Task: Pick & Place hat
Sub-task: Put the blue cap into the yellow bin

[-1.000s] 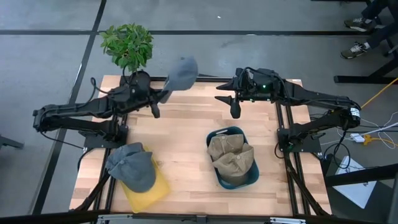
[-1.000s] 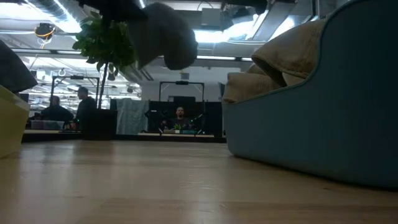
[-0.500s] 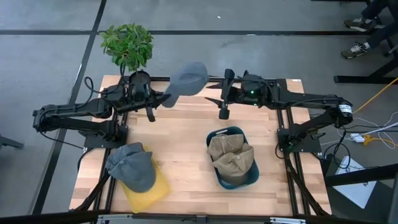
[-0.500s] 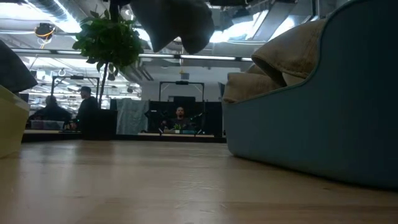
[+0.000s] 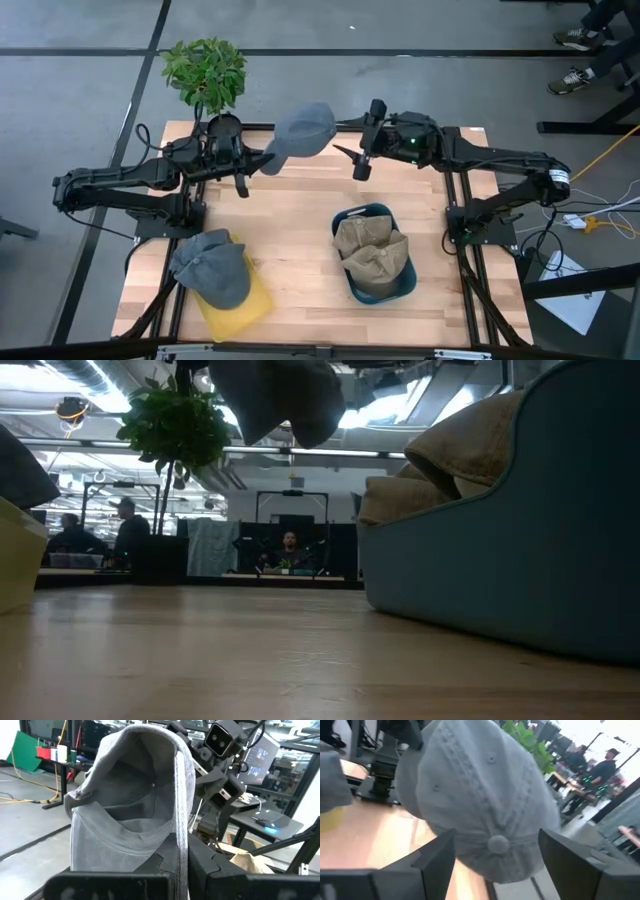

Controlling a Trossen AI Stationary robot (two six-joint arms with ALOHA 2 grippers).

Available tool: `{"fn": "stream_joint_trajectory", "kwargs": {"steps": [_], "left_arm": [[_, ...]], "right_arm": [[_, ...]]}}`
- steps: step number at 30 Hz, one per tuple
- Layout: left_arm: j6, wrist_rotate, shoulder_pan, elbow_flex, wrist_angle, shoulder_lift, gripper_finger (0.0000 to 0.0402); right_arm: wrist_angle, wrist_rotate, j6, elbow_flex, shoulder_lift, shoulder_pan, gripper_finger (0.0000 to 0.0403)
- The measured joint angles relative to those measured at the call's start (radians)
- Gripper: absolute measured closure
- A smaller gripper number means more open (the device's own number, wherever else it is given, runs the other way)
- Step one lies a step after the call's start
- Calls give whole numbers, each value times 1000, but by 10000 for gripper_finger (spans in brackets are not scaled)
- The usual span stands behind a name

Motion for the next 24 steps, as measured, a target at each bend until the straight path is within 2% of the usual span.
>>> {"fn": "stream_joint_trajectory", "kwargs": {"steps": [13,18,24], "left_arm": [[0,61,0,0,8,0,390],[2,129,0,0,10,0,390],[2,195,0,0,16,0,391]], "right_arm": [[19,-6,-63,0,5,-6,126],[14,-134,-64,0,5,-35,126],[-6,-346,-13,0,10,-94,126]]}}
